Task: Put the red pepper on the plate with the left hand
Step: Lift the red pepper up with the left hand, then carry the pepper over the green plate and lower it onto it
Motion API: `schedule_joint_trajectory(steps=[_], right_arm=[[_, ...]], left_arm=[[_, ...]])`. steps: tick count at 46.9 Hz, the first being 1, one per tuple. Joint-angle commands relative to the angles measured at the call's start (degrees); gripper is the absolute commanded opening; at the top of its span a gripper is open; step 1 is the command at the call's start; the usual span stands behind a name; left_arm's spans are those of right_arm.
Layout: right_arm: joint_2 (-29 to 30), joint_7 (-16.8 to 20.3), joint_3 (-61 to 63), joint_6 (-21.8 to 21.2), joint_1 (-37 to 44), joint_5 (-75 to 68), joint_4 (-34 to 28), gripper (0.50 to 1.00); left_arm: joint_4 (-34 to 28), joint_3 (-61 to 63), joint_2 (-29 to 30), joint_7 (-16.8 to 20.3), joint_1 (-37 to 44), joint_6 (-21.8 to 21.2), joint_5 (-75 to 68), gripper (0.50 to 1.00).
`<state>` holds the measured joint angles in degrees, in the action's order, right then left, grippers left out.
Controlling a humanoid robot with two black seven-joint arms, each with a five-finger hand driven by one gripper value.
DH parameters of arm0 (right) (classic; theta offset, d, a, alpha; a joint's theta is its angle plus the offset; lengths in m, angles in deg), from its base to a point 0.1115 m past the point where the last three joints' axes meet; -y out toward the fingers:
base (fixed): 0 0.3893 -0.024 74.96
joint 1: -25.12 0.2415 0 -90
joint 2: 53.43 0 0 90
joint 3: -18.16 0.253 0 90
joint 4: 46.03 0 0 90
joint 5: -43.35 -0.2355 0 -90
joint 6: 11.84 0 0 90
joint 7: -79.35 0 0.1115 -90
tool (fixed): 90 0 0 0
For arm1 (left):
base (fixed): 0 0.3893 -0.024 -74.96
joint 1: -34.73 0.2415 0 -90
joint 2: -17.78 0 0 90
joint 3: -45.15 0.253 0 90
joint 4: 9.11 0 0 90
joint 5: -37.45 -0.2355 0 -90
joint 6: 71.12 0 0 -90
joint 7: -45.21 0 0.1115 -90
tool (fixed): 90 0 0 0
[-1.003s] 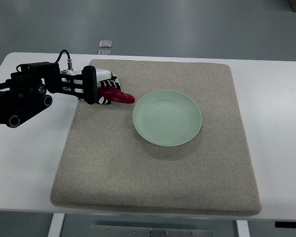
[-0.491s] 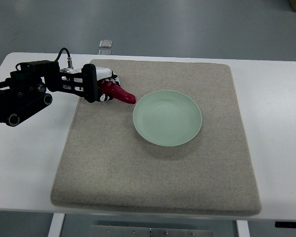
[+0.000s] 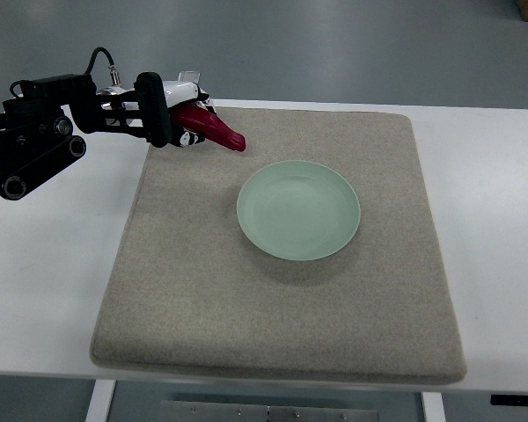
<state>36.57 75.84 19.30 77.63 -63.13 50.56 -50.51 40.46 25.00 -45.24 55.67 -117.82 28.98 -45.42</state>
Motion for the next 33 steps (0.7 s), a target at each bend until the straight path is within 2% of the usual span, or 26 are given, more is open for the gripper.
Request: schedule_joint_trajectory(steps=[1,21,33], right_arm=[[0.0,0.0,0.0,0.0,0.0,0.0,0.0,0.928],[0.0,0.0,0.0,0.0,0.0,0.0,0.0,0.928],[0.0,0.0,0.0,0.0,0.0,0.0,0.0,0.928]], left_arm=[[0.0,-0.1,0.0,0.0,0.1,-0.1,0.2,0.5],[2.5,-0.3,-0.4,0.0,-2.8,-0.1,8.3,0.5],[8.4,0.3,-2.2,0.0,-2.6,0.2,8.2,0.5]])
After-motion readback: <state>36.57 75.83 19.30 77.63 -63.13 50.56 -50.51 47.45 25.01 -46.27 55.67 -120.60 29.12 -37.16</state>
